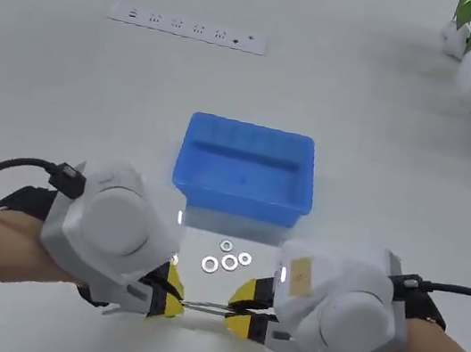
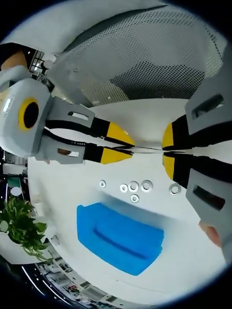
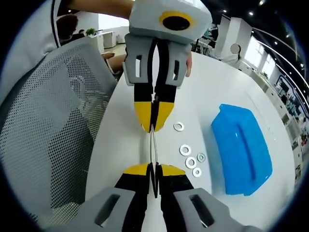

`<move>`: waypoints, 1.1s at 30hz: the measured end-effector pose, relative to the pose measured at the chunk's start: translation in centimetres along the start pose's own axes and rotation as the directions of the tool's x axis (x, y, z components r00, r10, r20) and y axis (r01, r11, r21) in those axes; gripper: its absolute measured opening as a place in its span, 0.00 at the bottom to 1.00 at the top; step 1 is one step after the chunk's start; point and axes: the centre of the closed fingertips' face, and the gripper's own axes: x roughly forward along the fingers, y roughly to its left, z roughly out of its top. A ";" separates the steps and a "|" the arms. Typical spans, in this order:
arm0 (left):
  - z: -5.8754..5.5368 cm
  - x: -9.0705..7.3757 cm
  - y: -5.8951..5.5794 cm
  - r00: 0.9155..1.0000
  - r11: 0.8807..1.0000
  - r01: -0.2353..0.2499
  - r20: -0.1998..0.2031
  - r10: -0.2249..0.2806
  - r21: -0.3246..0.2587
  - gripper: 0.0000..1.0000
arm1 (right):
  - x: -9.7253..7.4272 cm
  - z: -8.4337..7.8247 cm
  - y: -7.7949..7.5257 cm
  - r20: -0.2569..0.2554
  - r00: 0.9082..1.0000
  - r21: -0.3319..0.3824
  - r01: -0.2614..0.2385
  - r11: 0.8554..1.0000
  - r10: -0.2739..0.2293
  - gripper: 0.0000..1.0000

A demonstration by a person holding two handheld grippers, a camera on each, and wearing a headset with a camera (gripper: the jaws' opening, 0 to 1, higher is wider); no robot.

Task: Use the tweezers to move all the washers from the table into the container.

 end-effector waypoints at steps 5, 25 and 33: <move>1.2 -1.4 0.1 1.000 1.000 -0.007 0.027 0.007 0.003 0.06 | -0.1 0.6 -0.3 0.041 0.999 -0.007 0.011 1.000 -0.011 0.08; 6.2 -2.3 -0.2 0.988 0.999 -0.032 0.149 0.032 -0.004 0.07 | -1.5 0.8 -0.7 0.171 0.983 0.063 0.056 0.996 -0.066 0.08; 8.3 -1.2 -0.4 0.978 0.999 -0.035 0.208 0.035 -0.003 0.06 | -2.3 0.1 -0.8 0.171 0.982 0.075 0.072 0.995 -0.084 0.08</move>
